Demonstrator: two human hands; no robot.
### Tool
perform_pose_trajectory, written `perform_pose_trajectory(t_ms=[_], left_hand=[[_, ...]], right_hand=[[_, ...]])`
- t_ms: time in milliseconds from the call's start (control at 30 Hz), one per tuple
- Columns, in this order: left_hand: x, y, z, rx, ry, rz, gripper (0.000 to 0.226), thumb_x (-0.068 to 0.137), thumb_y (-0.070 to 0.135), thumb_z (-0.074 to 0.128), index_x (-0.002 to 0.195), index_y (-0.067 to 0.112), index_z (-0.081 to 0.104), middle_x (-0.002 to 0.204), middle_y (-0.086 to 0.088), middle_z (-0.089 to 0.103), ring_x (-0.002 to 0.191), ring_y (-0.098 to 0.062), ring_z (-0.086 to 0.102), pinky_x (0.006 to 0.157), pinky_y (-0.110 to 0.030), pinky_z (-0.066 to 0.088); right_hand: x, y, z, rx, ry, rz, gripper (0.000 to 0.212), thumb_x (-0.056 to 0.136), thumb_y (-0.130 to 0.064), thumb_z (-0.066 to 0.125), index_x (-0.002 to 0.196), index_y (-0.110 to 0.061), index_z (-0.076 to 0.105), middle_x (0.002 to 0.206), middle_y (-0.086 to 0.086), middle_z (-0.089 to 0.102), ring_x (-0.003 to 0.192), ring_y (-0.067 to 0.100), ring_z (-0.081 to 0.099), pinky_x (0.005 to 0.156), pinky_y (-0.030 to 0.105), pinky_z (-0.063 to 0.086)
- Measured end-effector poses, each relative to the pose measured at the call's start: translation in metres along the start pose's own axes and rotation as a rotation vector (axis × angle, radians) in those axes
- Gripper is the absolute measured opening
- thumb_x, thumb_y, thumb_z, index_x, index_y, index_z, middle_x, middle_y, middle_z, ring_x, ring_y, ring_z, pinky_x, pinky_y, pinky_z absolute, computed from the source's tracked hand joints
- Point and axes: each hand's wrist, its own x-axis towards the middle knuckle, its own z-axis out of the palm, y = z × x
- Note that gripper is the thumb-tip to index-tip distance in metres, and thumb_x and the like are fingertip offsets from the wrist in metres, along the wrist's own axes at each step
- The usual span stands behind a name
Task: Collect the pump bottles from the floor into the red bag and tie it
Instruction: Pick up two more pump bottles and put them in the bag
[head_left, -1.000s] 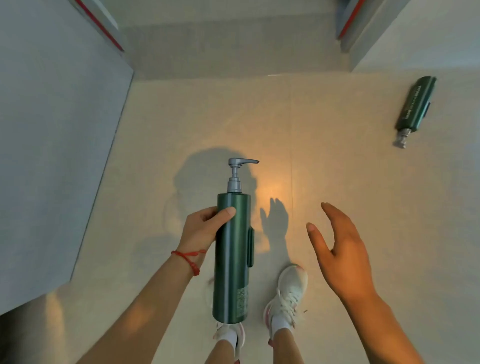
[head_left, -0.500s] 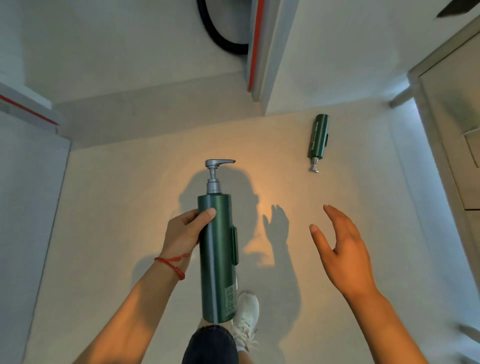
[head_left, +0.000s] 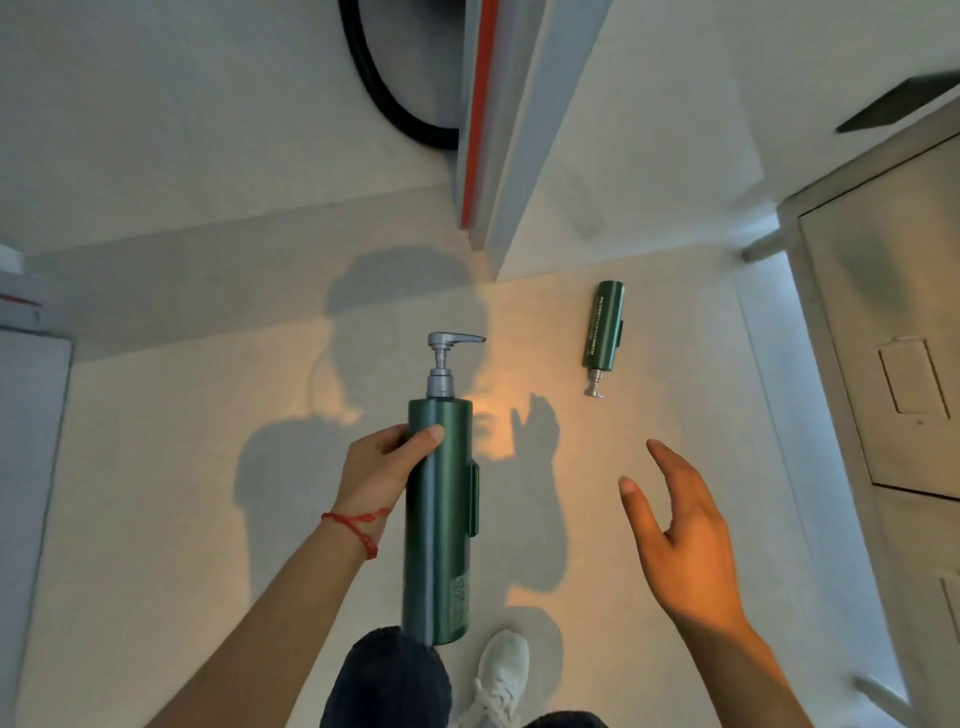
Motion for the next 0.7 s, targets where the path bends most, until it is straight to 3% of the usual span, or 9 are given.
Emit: perform_pose_trajectory(t_ms=[167,333,500,600,700], left_hand=[[0.017,0.014,-0.002,-0.02,0.041,0.01,0.01,0.075,0.025,0.068,0.066,0.021,0.07,0.062,0.008,0.072,0.061,-0.007,0.067,0.054,-0.017,0.051],[0.022,0.008,-0.003,-0.062,0.109,-0.026,0.008,0.075,0.023,0.068,0.068,0.019,0.07,0.065,0.004,0.072,0.066,-0.015,0.067,0.062,-0.025,0.054],[0.021,-0.001,0.005,-0.157,0.221,-0.07,0.006,0.075,0.023,0.069,0.069,0.021,0.07,0.062,0.007,0.072,0.063,-0.011,0.067,0.06,-0.024,0.052],[0.022,-0.005,0.019,-0.225,0.311,-0.076,0.011,0.075,0.022,0.069,0.064,0.024,0.07,0.061,0.01,0.072,0.061,-0.007,0.067,0.057,-0.02,0.053],[0.022,-0.009,0.042,-0.308,0.405,-0.07,0.014,0.074,0.023,0.069,0.06,0.025,0.071,0.061,0.011,0.072,0.059,-0.005,0.066,0.055,-0.017,0.053]], right_hand=[[0.026,-0.009,-0.002,0.002,-0.034,-0.006,0.049,0.088,-0.038,0.049,0.134,-0.027,0.039,0.141,0.001,0.044,0.129,0.02,0.04,0.104,0.032,0.032],[0.056,-0.013,0.002,0.0,-0.08,-0.017,0.046,0.088,-0.03,0.054,0.132,-0.024,0.042,0.139,0.002,0.046,0.126,0.019,0.042,0.098,0.023,0.03],[0.094,-0.02,0.003,-0.004,-0.148,-0.167,0.043,0.088,-0.025,0.055,0.129,-0.019,0.046,0.133,0.002,0.051,0.1,-0.011,0.044,0.086,0.018,0.032],[0.125,-0.018,0.004,-0.039,-0.244,-0.229,0.044,0.089,-0.029,0.052,0.131,-0.019,0.044,0.136,0.003,0.049,0.12,0.013,0.046,0.091,0.019,0.032],[0.161,-0.016,0.003,-0.097,-0.358,-0.327,0.046,0.089,-0.033,0.05,0.133,-0.021,0.042,0.136,0.004,0.049,0.119,0.016,0.046,0.089,0.018,0.032]])
